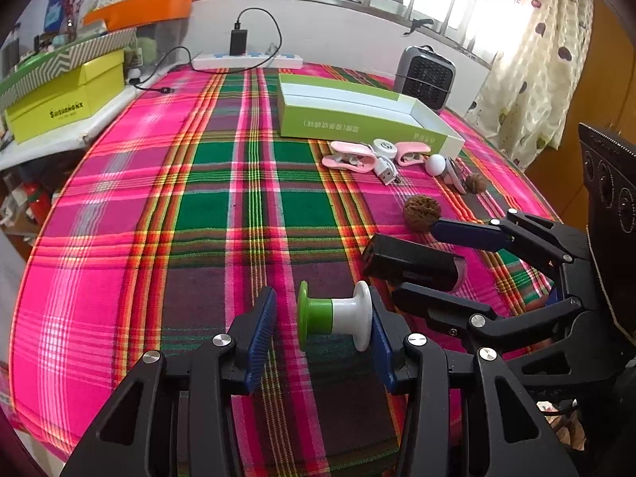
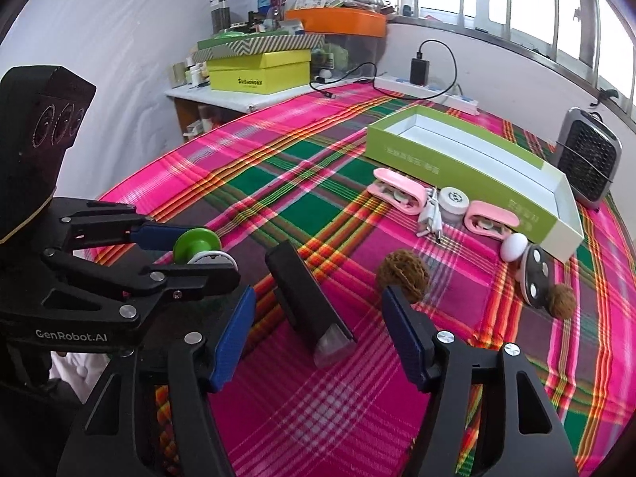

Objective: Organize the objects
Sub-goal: 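Close the right tool on the black cylindrical gadget, then carry the spool in the left tool while the right tool carries the cylinder into the green box, then open both tools to release the spool and cylinder inside the box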

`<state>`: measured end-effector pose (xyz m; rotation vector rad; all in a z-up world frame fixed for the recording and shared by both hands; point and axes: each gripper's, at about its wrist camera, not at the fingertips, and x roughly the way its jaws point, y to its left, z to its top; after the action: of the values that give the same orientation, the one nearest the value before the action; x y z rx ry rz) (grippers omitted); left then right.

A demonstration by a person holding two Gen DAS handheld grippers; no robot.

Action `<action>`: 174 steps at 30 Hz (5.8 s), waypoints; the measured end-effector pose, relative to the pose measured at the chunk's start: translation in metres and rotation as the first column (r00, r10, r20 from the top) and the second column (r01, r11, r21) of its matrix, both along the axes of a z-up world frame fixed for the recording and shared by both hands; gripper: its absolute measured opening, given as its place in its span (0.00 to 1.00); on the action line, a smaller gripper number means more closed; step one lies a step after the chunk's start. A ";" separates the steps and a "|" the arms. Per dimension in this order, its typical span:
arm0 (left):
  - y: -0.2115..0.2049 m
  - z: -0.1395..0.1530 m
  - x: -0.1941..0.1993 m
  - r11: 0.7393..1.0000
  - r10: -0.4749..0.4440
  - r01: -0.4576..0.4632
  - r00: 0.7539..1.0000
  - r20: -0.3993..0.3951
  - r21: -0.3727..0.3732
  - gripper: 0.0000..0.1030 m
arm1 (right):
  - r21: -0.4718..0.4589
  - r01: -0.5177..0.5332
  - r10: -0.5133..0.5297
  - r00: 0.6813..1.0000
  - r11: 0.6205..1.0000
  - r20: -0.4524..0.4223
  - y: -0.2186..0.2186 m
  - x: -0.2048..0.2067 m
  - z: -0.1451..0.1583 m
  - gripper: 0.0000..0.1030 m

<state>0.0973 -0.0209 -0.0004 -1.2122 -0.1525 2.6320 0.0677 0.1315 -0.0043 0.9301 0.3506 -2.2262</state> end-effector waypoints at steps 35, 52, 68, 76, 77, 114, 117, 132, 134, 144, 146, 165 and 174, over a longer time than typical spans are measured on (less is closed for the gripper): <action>0.011 0.001 0.004 0.998 -0.044 0.044 0.999 -0.011 -0.048 0.30 | 0.033 -0.023 0.023 1.000 0.999 -0.002 -0.007 0.002 -0.004 0.24; 0.014 0.014 -0.004 0.998 -0.039 0.037 0.999 -0.033 -0.058 0.30 | -0.012 0.026 -0.026 1.000 1.000 -0.011 0.005 -0.003 0.012 0.24; 0.027 0.045 -0.046 0.997 -0.057 0.053 0.995 -0.078 -0.056 0.30 | -0.057 0.139 -0.141 0.990 0.989 -0.025 0.031 -0.035 0.043 0.24; 0.032 0.058 -0.080 0.997 -0.061 0.057 0.994 -0.091 -0.050 0.30 | -0.070 0.214 -0.216 0.976 0.974 -0.022 0.051 -0.065 0.055 0.24; 0.033 0.060 -0.085 0.997 -0.063 0.058 0.994 -0.094 -0.048 0.30 | -0.073 0.223 -0.225 0.974 0.972 -0.021 0.053 -0.070 0.057 0.24; 0.052 0.041 -0.255 0.995 -0.049 0.049 0.999 0.001 -0.085 0.30 | -0.014 0.472 -0.468 0.878 0.882 0.104 0.099 -0.228 0.038 0.24; 0.051 0.034 -0.264 0.995 -0.042 0.043 0.999 0.016 -0.088 0.30 | 0.002 0.474 -0.472 0.875 0.880 0.105 0.098 -0.236 0.032 0.24; 0.057 0.015 -0.284 0.991 -0.036 0.041 0.998 0.048 -0.125 0.30 | 0.045 0.481 -0.483 0.868 0.876 0.114 0.095 -0.258 0.012 0.24; 0.059 0.015 -0.284 0.990 -0.040 0.045 0.998 0.045 -0.132 0.30 | 0.045 0.477 -0.479 0.871 0.878 0.111 0.094 -0.258 0.012 0.24; 0.062 0.013 -0.285 0.988 -0.039 0.044 0.998 0.041 -0.149 0.30 | 0.048 0.471 -0.473 0.873 0.881 0.118 0.090 -0.260 0.010 0.24; 0.062 0.012 -0.285 0.987 -0.037 0.043 0.998 0.041 -0.155 0.30 | 0.047 0.472 -0.474 0.873 0.881 0.120 0.090 -0.260 0.010 0.24; 0.065 0.011 -0.285 0.982 -0.038 0.047 0.998 0.054 -0.184 0.31 | 0.047 0.474 -0.476 0.871 0.879 0.123 0.089 -0.263 0.008 0.24; 0.063 0.013 -0.281 0.986 -0.035 0.044 0.998 0.061 -0.163 0.37 | 0.020 0.477 -0.476 0.871 0.879 0.123 0.092 -0.259 0.013 0.37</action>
<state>-0.1838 0.0422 0.0130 -1.3290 0.0800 2.6195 -0.1915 0.2235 0.0088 1.2511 0.0468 -2.5889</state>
